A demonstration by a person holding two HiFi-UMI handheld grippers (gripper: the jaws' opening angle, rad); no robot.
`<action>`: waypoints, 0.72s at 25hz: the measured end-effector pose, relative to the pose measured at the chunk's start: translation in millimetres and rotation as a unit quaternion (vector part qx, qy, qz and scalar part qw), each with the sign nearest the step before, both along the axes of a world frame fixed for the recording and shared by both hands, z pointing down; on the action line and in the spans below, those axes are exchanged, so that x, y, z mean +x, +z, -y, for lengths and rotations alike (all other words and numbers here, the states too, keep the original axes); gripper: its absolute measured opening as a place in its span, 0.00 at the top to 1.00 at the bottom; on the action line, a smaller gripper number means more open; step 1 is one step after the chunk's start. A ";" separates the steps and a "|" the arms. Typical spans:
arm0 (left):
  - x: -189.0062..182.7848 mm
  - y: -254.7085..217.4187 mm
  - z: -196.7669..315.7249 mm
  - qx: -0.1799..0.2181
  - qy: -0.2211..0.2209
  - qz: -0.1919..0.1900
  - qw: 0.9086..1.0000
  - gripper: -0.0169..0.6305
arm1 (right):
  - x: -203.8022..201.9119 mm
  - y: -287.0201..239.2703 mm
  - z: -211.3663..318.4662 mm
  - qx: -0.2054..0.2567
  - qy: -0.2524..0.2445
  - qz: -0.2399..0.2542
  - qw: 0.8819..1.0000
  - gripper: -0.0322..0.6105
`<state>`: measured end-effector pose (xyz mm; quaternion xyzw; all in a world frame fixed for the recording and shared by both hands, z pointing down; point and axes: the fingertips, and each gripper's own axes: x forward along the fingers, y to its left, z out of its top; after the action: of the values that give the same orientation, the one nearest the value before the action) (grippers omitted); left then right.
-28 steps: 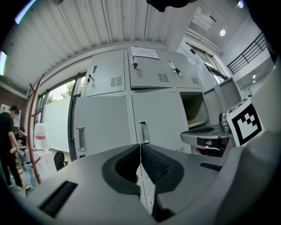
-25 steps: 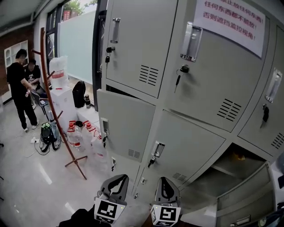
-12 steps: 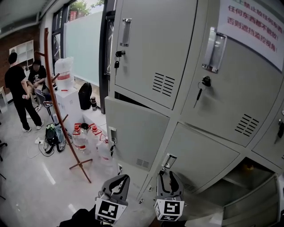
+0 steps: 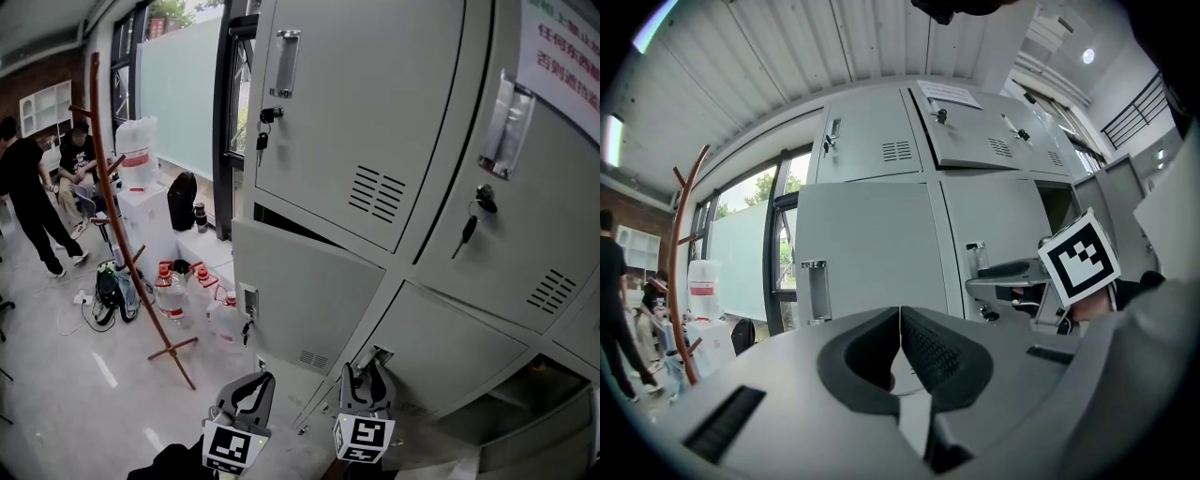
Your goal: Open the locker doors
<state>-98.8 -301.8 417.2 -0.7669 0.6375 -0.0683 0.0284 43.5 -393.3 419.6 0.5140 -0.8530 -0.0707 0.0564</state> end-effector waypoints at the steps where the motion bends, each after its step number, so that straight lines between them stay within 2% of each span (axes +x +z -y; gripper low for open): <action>1: -3.0 1.2 1.6 -0.001 0.000 0.000 1.000 0.94 | -0.9 0.3 1.9 0.000 0.003 0.000 1.000 0.65; 8: -16.7 6.6 6.1 -0.007 0.008 -0.005 1.000 0.94 | -2.4 0.7 4.0 0.001 0.025 0.000 1.000 0.66; 18: -14.1 2.6 -0.8 0.000 0.059 -0.016 0.998 0.94 | -3.8 1.3 -26.6 0.000 0.064 -0.010 0.998 0.70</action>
<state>-112.9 -300.9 419.7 -0.8041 0.5916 -0.0542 0.0217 39.7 -366.7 420.9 0.5668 -0.8178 -0.0718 0.0696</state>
